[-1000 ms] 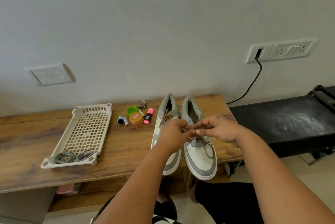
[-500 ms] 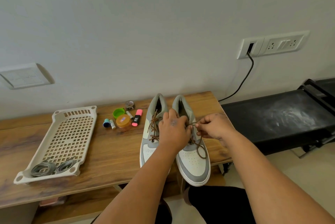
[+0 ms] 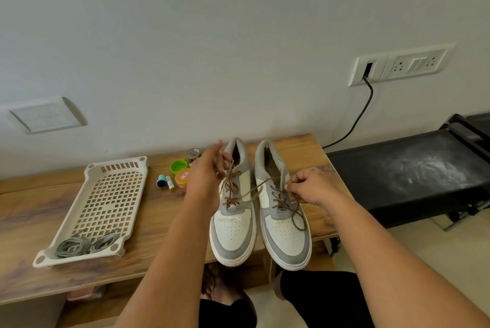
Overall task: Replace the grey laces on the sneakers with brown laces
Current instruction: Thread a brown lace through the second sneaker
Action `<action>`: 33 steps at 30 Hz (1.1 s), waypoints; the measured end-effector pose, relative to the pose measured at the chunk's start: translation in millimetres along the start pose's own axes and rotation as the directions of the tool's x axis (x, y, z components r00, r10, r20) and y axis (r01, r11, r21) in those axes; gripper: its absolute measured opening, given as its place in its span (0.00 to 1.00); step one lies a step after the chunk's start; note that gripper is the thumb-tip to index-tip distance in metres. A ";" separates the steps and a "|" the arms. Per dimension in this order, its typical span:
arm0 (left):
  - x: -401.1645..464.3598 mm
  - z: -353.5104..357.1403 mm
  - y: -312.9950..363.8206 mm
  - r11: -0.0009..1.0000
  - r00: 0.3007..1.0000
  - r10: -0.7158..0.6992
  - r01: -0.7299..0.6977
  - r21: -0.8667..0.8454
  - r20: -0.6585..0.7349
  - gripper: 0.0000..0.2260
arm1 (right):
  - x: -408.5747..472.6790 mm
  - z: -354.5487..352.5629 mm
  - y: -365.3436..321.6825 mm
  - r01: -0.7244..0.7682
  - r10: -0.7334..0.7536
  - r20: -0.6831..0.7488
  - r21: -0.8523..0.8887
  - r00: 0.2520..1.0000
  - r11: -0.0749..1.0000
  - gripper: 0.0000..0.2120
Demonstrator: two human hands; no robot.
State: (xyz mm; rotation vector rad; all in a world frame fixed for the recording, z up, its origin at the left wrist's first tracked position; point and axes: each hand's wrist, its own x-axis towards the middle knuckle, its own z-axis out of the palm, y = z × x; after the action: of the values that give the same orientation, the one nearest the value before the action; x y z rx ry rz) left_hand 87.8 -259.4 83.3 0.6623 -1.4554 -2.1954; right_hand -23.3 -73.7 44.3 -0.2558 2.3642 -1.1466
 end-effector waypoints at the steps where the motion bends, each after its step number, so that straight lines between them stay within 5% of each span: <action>1: -0.3 -2.3 -1.7 0.983 0.999 0.039 -0.034 0.183 -0.022 0.20 | 0.9 0.7 0.6 0.019 -0.019 -0.002 -0.021 1.000 1.000 0.02; 5: 2.7 7.4 -30.4 0.641 0.965 0.221 -0.251 0.726 0.138 0.03 | 1.7 0.8 -0.2 0.097 -0.101 -0.023 -0.133 0.995 0.986 0.06; 9: 10.6 31.7 -60.8 0.148 0.880 0.235 -0.451 0.880 0.412 0.10 | 0.5 0.5 0.3 0.167 -0.176 -0.040 -0.173 0.984 0.971 0.09; 18: 24.1 52.8 -70.9 -0.101 0.891 -0.015 -0.452 0.886 0.453 0.14 | 5.1 1.1 1.0 0.239 -0.271 -0.051 -0.335 0.961 0.911 0.12; 21: 26.7 46.4 -70.2 -0.076 0.896 -0.084 -0.443 0.893 0.437 0.13 | 4.4 -3.0 -0.6 0.267 -0.273 0.026 -0.310 0.962 0.913 0.22; 25: 21.9 41.7 -75.6 0.009 0.896 0.091 -0.437 0.899 0.435 0.12 | 3.7 -5.0 -1.1 0.283 -0.274 0.074 -0.327 0.959 0.902 0.27; 27: 22.6 42.3 -73.6 0.134 0.902 0.217 -0.406 0.904 0.373 0.12 | 5.4 -4.6 0.1 0.275 -0.263 0.083 -0.314 0.961 0.909 0.26; 29: 22.5 44.6 -57.6 0.450 0.941 0.250 -0.321 0.834 0.227 0.11 | 6.5 -4.6 0.7 0.265 -0.255 0.074 -0.292 0.964 0.919 0.25; 31: 21.3 43.1 -33.6 0.918 0.993 0.115 -0.115 0.379 0.023 0.10 | 8.1 -5.7 1.7 0.261 -0.253 0.065 -0.282 0.965 0.923 0.23; 32: 20.7 39.0 -23.4 1.000 1.000 -0.001 0.002 0.024 -0.014 0.11 | 8.5 -5.9 2.1 0.260 -0.252 0.066 -0.282 0.965 0.924 0.23; 33: 20.5 31.6 -14.1 0.954 0.995 -0.096 0.090 -0.287 -0.006 0.12 | 9.1 -6.0 2.3 0.261 -0.253 0.067 -0.284 0.965 0.923 0.23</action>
State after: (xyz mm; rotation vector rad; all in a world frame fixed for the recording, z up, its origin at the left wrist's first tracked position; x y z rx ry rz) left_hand 51.4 -243.3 77.6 0.6593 -1.0832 -2.4018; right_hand -34.1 -71.5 42.5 -0.6988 2.5235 -0.8904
